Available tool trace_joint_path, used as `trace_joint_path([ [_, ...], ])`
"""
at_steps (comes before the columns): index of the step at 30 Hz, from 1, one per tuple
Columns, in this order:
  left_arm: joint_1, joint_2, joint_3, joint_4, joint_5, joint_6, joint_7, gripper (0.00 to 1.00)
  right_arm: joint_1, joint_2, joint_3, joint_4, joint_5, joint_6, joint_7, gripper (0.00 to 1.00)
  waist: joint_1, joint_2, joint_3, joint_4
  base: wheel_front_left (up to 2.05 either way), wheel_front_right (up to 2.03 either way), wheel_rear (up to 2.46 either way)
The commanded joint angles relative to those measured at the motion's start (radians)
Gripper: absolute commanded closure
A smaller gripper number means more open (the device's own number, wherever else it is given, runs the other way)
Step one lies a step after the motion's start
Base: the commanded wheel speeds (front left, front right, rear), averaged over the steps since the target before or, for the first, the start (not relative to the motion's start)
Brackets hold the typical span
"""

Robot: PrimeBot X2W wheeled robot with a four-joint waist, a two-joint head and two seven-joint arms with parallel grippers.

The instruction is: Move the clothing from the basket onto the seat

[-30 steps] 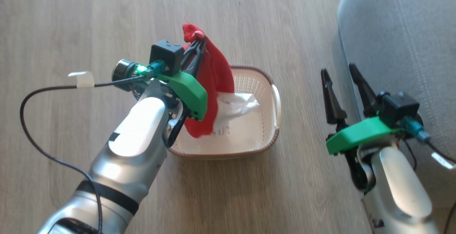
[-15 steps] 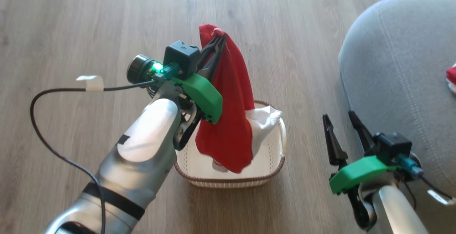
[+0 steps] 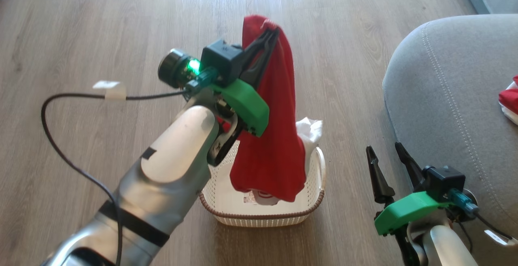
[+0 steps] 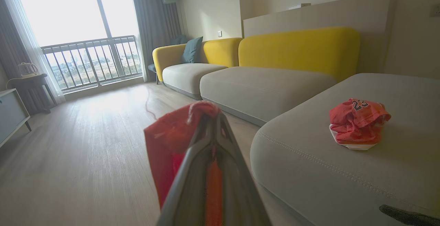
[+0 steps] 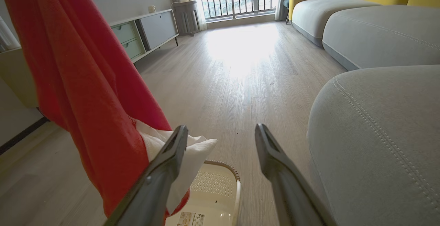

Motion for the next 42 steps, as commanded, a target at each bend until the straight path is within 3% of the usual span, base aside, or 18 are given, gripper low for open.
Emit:
trace_joint_path([
  [1,-0.081,0.014,0.027,-0.042,-0.008,0.010,-0.013,1.00,-0.016,0.005,0.021,-0.034,-0.004,0.000,-0.007,0.00,0.0001,0.0000,0.002,0.000,0.00,0.00,0.00],
  [9,-0.104,0.014,0.012,-0.057,-0.014,0.022,-0.012,1.00,-0.024,0.005,0.040,-0.032,-0.005,0.000,-0.007,0.00,0.0001,0.0000,0.011,0.001,0.00,0.00,0.00],
  [19,-0.125,0.014,-0.016,-0.064,-0.020,0.030,-0.011,1.00,-0.139,0.006,0.188,-0.006,-0.024,0.000,-0.007,0.00,0.0001,0.0000,0.025,0.015,0.00,0.00,0.00],
  [29,-0.148,0.014,-0.076,-0.083,-0.058,0.043,-0.011,1.00,-0.311,0.006,0.332,0.162,-0.020,0.000,-0.007,0.00,0.0001,0.0000,0.026,0.053,0.00,0.00,0.00],
  [42,-0.178,0.014,-0.167,-0.105,-0.124,0.066,-0.012,1.00,-0.457,0.006,0.451,0.391,0.083,0.000,-0.007,0.00,0.0001,0.0000,0.021,0.110,0.00,0.00,0.00],
])
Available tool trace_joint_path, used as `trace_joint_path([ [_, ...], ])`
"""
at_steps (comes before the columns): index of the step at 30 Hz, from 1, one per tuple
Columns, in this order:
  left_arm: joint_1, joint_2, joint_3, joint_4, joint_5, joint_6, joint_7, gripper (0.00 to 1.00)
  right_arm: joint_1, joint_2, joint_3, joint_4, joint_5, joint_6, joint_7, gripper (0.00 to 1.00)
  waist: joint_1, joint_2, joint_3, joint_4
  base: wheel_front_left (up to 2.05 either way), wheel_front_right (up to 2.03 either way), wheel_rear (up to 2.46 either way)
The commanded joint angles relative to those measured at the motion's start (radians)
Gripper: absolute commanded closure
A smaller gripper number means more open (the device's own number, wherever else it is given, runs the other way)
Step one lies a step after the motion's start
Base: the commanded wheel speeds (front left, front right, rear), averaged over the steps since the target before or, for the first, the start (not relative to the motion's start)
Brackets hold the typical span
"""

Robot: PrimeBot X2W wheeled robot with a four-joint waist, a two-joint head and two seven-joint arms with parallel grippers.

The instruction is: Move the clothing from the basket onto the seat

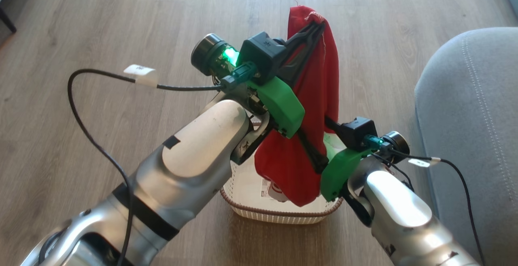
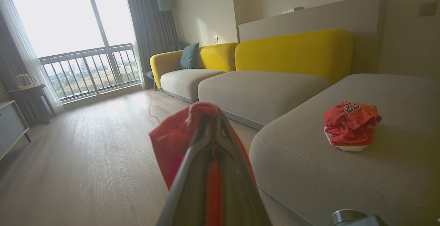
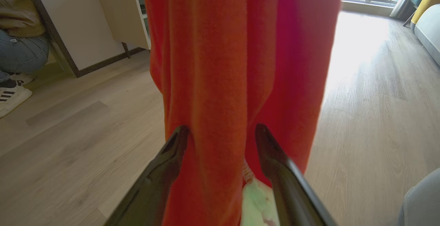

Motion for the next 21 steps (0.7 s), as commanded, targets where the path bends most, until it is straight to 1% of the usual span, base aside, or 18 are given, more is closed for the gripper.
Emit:
trace_joint_path([
  [1,-0.072,0.013,0.024,-0.036,-0.011,0.014,-0.012,1.00,-0.053,0.009,0.024,-0.007,0.019,0.000,-0.007,0.02,0.0001,0.0000,0.000,0.008,0.00,0.00,0.00],
  [2,-0.072,0.013,0.020,-0.035,-0.014,0.016,-0.012,1.00,-0.059,0.009,0.031,0.003,0.027,0.000,-0.007,0.48,0.0001,0.0000,0.000,0.011,0.00,0.00,0.00],
  [3,-0.072,0.013,0.016,-0.035,-0.019,0.018,-0.012,1.00,-0.064,0.009,0.038,0.012,0.034,0.000,-0.007,0.66,0.0001,0.0000,0.001,0.014,0.00,0.00,0.00],
  [4,-0.073,0.013,0.013,-0.035,-0.023,0.019,-0.012,1.00,-0.068,0.009,0.042,0.019,0.040,0.000,-0.007,1.00,0.0001,0.0000,0.003,0.017,0.00,0.00,0.00],
  [9,-0.071,0.013,0.009,-0.043,-0.040,0.025,-0.012,1.00,-0.077,0.009,0.047,0.033,0.057,0.000,-0.007,1.00,0.0001,0.0000,0.006,0.020,0.00,0.00,0.00],
  [16,-0.064,0.013,0.019,-0.029,-0.028,0.026,-0.012,1.00,-0.061,0.009,0.041,0.007,0.058,0.000,-0.007,1.00,0.0001,0.0000,0.011,-0.003,0.00,0.00,0.00],
  [17,-0.062,0.013,0.020,-0.028,-0.027,0.024,-0.012,0.85,-0.059,0.009,0.038,0.003,0.056,0.000,-0.007,1.00,0.0001,0.0000,0.012,-0.006,0.00,0.00,0.00],
  [18,-0.060,0.013,0.019,-0.027,-0.025,0.022,-0.012,0.55,-0.058,0.009,0.032,-0.003,0.052,0.000,-0.007,1.00,0.0001,0.0000,0.013,-0.010,0.00,0.00,0.00],
  [19,-0.060,0.013,0.019,-0.027,-0.025,0.022,-0.012,0.55,-0.058,0.009,0.032,-0.003,0.052,0.000,-0.007,1.00,0.0001,0.0000,0.013,-0.010,0.00,0.00,0.00],
  [20,-0.057,0.013,0.020,-0.027,-0.023,0.020,-0.012,0.00,-0.056,0.009,0.028,-0.011,0.048,0.000,-0.007,1.00,0.0001,0.0000,0.014,-0.013,0.00,0.00,0.00],
  [21,-0.054,0.013,0.020,-0.024,-0.023,0.017,-0.012,0.00,-0.053,0.009,0.025,-0.017,0.043,0.000,-0.007,1.00,0.0001,0.0000,0.015,-0.016,0.00,0.00,0.00],
])
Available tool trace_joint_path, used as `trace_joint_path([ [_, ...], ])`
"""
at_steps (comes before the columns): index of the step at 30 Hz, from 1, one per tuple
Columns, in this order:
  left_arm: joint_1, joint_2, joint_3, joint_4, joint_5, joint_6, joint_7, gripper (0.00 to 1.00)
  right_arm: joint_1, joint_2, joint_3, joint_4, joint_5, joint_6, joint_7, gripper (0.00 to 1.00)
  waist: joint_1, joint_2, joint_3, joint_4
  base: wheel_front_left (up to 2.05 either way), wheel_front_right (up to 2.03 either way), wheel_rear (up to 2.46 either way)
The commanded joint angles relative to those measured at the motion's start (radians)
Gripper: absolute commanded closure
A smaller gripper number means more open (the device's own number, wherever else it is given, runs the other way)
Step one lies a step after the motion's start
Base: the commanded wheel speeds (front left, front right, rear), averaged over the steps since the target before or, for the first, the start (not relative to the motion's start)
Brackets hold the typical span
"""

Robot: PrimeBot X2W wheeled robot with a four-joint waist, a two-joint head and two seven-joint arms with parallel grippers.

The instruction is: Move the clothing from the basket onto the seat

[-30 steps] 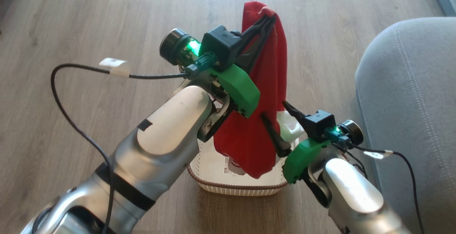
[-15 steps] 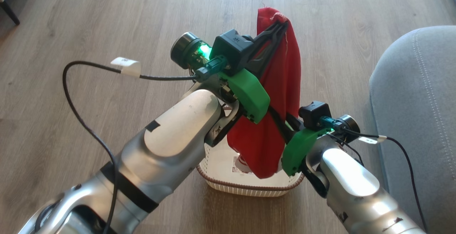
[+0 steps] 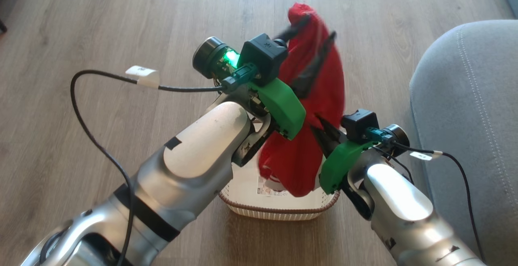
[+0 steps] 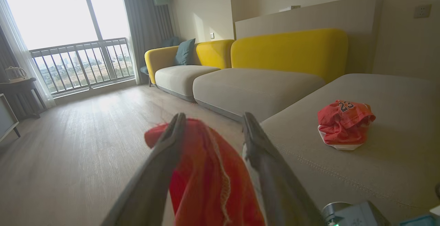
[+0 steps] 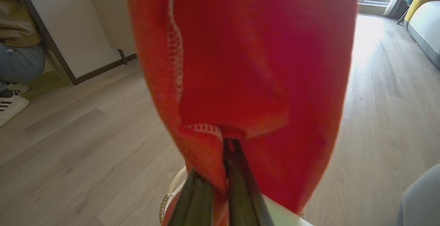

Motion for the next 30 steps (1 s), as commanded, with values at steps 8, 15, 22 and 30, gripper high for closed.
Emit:
trace_joint_path([
  [8,-0.026,0.013,0.038,0.010,0.016,-0.025,-0.010,0.00,0.011,0.010,-0.032,-0.075,-0.038,0.000,-0.007,1.00,0.0000,0.0000,0.008,-0.018,0.00,0.00,0.00],
  [15,0.008,0.013,0.038,0.045,0.032,-0.066,-0.010,0.00,0.039,0.010,-0.088,-0.135,-0.055,0.000,-0.007,1.00,0.0000,0.0000,0.015,-0.048,0.00,0.00,0.00],
  [22,0.072,0.014,0.054,0.093,0.049,-0.123,-0.010,0.00,0.081,0.010,-0.157,-0.212,-0.077,0.000,-0.007,1.00,0.0000,0.0000,0.019,-0.118,0.00,0.00,0.00],
  [30,0.145,0.019,0.082,0.131,0.071,-0.176,-0.010,0.00,0.111,0.009,-0.199,-0.289,-0.080,0.000,-0.007,1.00,0.0000,0.0000,0.021,-0.216,0.00,0.00,0.00],
])
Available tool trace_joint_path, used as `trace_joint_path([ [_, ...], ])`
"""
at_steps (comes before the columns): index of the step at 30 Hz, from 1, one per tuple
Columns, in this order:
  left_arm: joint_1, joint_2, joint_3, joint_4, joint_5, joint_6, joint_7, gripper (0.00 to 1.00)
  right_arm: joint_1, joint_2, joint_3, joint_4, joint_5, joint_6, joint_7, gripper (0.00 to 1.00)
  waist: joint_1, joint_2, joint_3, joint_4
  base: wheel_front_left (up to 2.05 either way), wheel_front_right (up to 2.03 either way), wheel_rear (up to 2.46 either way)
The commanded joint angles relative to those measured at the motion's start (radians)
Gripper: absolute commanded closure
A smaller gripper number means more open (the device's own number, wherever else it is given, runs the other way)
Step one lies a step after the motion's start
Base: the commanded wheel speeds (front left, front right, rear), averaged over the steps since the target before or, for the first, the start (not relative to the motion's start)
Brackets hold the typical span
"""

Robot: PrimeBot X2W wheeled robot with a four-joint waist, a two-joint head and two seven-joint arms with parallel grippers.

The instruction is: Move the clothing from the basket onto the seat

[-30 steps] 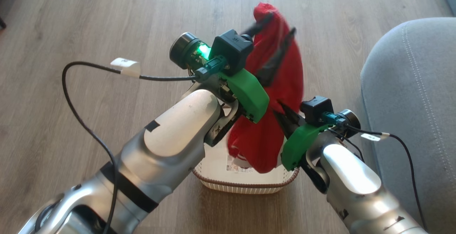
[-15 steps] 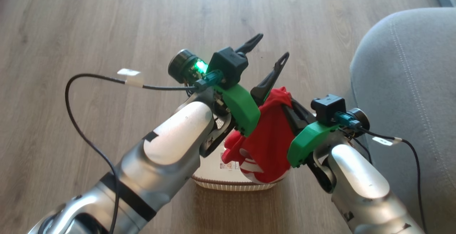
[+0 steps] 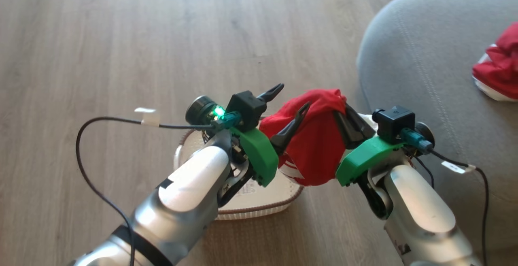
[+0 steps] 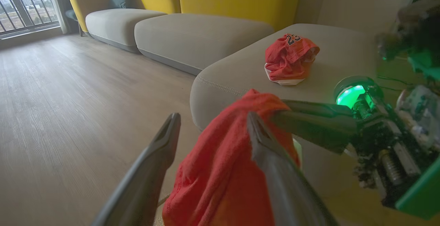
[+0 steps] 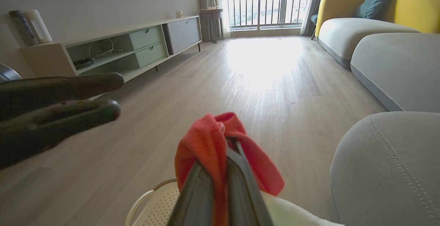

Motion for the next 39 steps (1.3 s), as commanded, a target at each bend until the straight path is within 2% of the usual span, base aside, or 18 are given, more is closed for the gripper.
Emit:
trace_joint_path([
  [1,-0.025,0.017,0.049,-0.021,0.011,-0.008,-0.009,0.00,-0.012,0.010,0.009,-0.050,-0.006,0.000,-0.007,1.00,-0.0001,0.0000,0.002,-0.038,0.00,0.00,0.00],
  [10,0.060,0.030,0.123,-0.036,0.058,-0.030,-0.009,0.00,0.015,0.005,-0.005,-0.135,0.001,0.000,-0.007,1.00,-0.0001,0.0000,-0.008,-0.183,0.00,0.00,0.00],
  [11,0.060,0.030,0.123,-0.036,0.058,-0.030,-0.009,0.00,0.015,0.005,-0.005,-0.135,0.001,0.000,-0.007,1.00,-0.0001,0.0000,-0.008,-0.183,0.00,0.00,0.00],
  [24,0.158,0.036,0.230,-0.108,0.119,-0.049,-0.009,0.00,0.057,-0.004,-0.034,-0.239,0.021,0.000,-0.007,1.00,-0.0001,0.0000,-0.015,-0.408,0.00,0.00,0.00],
  [31,0.143,0.023,0.206,-0.122,0.140,-0.055,-0.009,0.00,0.118,-0.005,-0.143,-0.334,0.004,0.000,-0.007,1.00,-0.0001,0.0000,0.029,-0.436,0.00,0.00,0.00],
  [36,0.114,0.019,0.147,-0.132,0.117,-0.056,-0.009,0.00,0.178,0.002,-0.228,-0.409,-0.011,0.000,-0.007,1.00,-0.0001,0.0000,0.057,-0.449,0.00,0.00,0.00],
  [39,0.111,0.035,0.139,-0.149,0.102,-0.056,-0.009,0.00,0.207,0.007,-0.248,-0.443,-0.020,0.000,-0.007,1.00,-0.0001,0.0000,0.066,-0.450,0.11,0.11,0.11],
])
